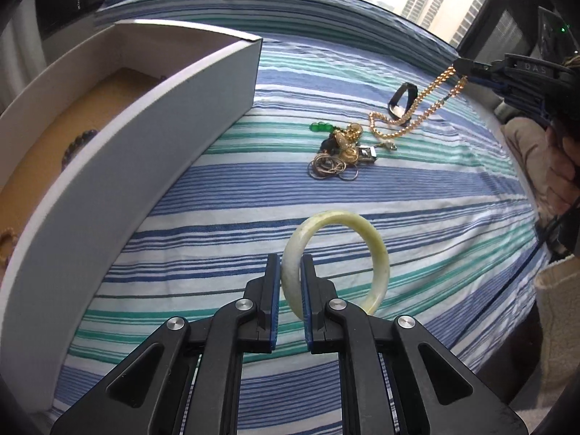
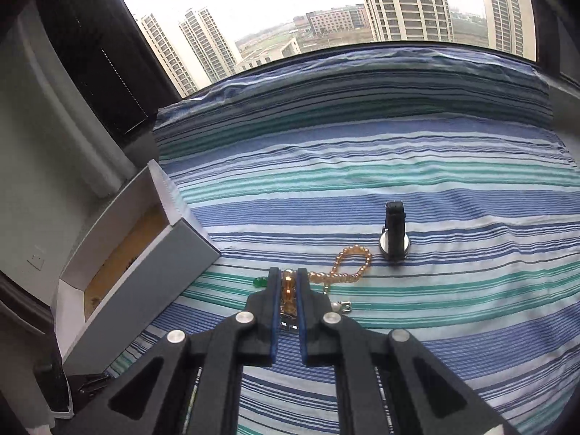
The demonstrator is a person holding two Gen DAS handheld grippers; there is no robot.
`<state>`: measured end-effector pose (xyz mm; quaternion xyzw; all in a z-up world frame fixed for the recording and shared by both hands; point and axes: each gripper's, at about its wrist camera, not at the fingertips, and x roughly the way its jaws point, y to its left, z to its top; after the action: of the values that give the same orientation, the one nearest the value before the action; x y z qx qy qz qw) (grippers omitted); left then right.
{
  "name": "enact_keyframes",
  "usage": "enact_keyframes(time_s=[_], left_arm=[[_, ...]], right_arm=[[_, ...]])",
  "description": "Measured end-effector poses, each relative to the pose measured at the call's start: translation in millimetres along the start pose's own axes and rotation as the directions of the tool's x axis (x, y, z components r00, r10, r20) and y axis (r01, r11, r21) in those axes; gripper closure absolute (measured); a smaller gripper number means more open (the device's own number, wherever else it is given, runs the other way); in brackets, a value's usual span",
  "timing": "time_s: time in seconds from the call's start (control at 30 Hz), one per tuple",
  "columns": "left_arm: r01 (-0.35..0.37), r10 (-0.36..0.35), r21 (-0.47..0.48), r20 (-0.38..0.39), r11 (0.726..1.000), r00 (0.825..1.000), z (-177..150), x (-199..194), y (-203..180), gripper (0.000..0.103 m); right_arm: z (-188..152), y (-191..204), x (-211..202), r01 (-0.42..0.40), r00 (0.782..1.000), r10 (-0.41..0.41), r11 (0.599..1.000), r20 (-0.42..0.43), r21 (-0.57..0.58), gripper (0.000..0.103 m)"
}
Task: Organize jewelry
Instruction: 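Grasp the jade bangle with the left tool while the right tool grasps the gold bead chain, then carry the jade bangle and gold bead chain into the white tray and open both tools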
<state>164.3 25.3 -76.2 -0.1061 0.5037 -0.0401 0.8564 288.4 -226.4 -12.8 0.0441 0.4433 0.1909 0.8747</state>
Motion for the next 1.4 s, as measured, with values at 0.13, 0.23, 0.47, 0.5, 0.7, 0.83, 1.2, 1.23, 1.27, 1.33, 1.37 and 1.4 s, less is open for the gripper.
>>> enact_keyframes(time_s=[0.13,0.23,0.47,0.5,0.7,0.83,1.2,1.23,1.27,1.33,1.37,1.4], left_arm=[[0.019,-0.019,-0.015,0.020,1.000,1.000,7.2,-29.5,3.7,0.095],[0.017,-0.017,-0.015,0.041,1.000,0.999,9.9,-55.7,8.6,0.095],[-0.011,0.014,-0.041,0.080,0.999,0.997,10.9,-104.7,40.8,0.094],[-0.017,0.022,-0.056,0.085,0.998,0.996,11.2,-111.2,48.6,0.094],[-0.072,0.095,-0.175,0.127,0.982,0.987,20.5,-144.1,107.9,0.094],[-0.112,0.153,-0.260,0.147,0.959,0.977,32.6,-155.8,151.6,0.094],[-0.210,0.271,-0.409,0.098,0.888,0.958,74.0,-111.9,257.8,0.094],[-0.214,0.275,-0.421,0.090,0.881,0.957,76.0,-105.1,266.1,0.094],[-0.218,0.279,-0.433,0.083,0.875,0.957,77.5,-99.0,273.1,0.094],[-0.223,0.283,-0.454,0.069,0.863,0.956,79.2,-87.2,285.7,0.094],[-0.225,0.285,-0.463,0.063,0.857,0.957,79.4,-82.1,290.1,0.094],[-0.229,0.287,-0.471,0.055,0.852,0.956,79.1,-76.7,294.7,0.093]], right_arm=[[13.0,20.3,-45.1,-0.029,0.996,0.033,0.999,0.089,-0.038,0.095],[22.2,40.0,-73.0,-0.056,0.988,0.066,0.995,0.142,-0.078,0.095],[33.2,107.0,-108.8,-0.184,0.964,0.215,0.965,0.159,-0.189,0.095],[34.0,118.8,-112.2,-0.203,0.958,0.238,0.956,0.157,-0.211,0.095],[47.5,187.9,-117.0,-0.296,0.926,0.351,0.902,0.135,-0.316,0.095],[66.6,231.9,-99.8,-0.329,0.912,0.393,0.871,0.116,-0.365,0.095],[89.7,300.4,4.3,-0.392,0.908,0.420,0.853,0.006,-0.345,0.095],[89.2,303.2,14.2,-0.388,0.912,0.410,0.856,-0.008,-0.343,0.095],[88.4,305.3,24.3,-0.383,0.916,0.400,0.858,-0.021,-0.342,0.095],[85.1,306.9,44.2,-0.367,0.926,0.375,0.864,-0.048,-0.345,0.095],[81.4,305.0,52.8,-0.356,0.932,0.358,0.867,-0.060,-0.348,0.095],[79.0,304.7,62.6,-0.346,0.937,0.343,0.870,-0.072,-0.351,0.095]])
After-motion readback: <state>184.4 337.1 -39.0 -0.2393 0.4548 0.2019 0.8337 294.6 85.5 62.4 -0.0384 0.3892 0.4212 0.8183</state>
